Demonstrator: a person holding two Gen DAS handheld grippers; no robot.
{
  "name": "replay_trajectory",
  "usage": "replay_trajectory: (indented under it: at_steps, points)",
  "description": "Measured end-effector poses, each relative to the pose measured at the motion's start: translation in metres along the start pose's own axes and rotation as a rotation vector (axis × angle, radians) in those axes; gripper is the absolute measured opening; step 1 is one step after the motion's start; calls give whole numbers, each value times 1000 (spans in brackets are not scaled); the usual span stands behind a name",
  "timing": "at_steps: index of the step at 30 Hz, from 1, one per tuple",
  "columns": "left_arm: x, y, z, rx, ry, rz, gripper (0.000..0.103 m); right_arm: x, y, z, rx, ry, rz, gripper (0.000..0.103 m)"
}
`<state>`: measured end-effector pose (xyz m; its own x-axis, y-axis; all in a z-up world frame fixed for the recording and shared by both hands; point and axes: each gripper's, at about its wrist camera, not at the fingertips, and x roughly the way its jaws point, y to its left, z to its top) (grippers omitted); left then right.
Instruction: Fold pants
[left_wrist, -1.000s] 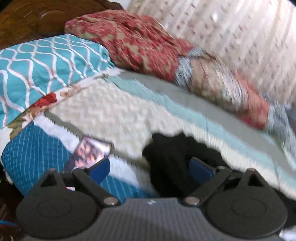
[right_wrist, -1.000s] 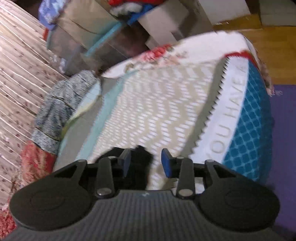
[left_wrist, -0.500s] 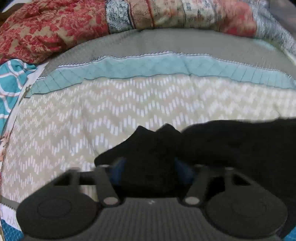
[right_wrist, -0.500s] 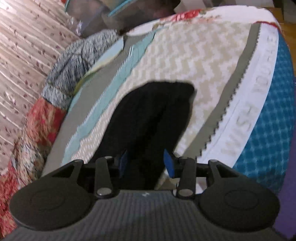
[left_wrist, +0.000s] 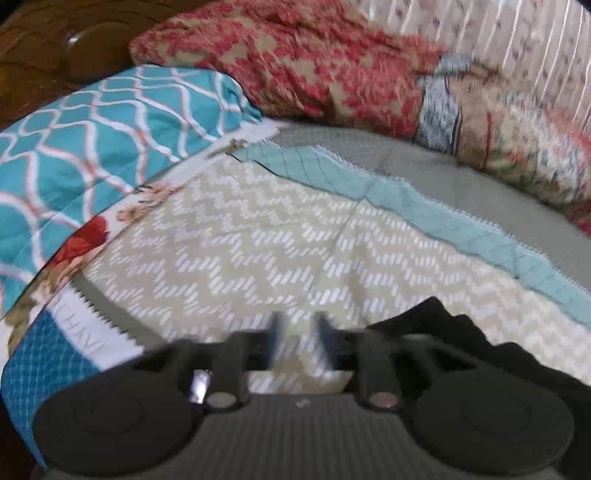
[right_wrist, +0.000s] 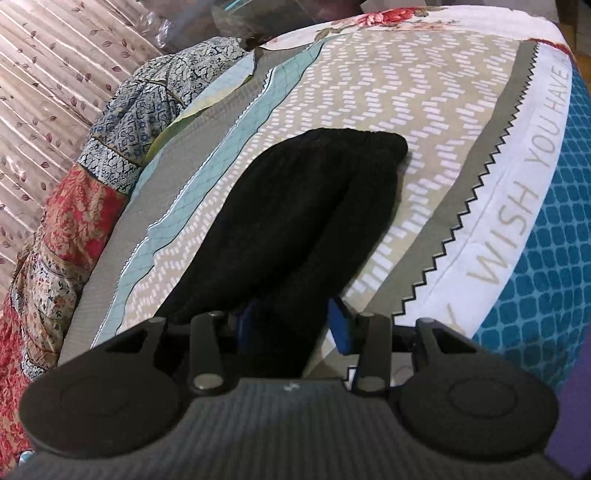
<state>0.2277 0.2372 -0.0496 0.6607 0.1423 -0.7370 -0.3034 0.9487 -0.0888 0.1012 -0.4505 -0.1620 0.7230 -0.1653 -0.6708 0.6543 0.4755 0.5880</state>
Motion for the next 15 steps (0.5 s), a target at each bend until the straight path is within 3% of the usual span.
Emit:
replay_trajectory:
  at_steps: [2,3,6,10,12,15]
  points:
    - [-19,16,-11,-66,-27,-59,81,-1,-2,0,8,2,1,46]
    - [-23,26,-9,-85,-23,-95,84,-1,-4,-1,11,6,-1,46]
    - [-22,40,-21,-142,64,-241,102,1,-6,-5,13,18,-5,46]
    - [-3,43,-43,-164,140,-257,102,0,-2,-12,16,23,-3,46]
    - [8,46,-54,-232,195,-311,103,0,1,-14,4,28,-7,46]
    - [17,34,-52,-238,164,-344,102,0,4,-15,-5,28,-21,46]
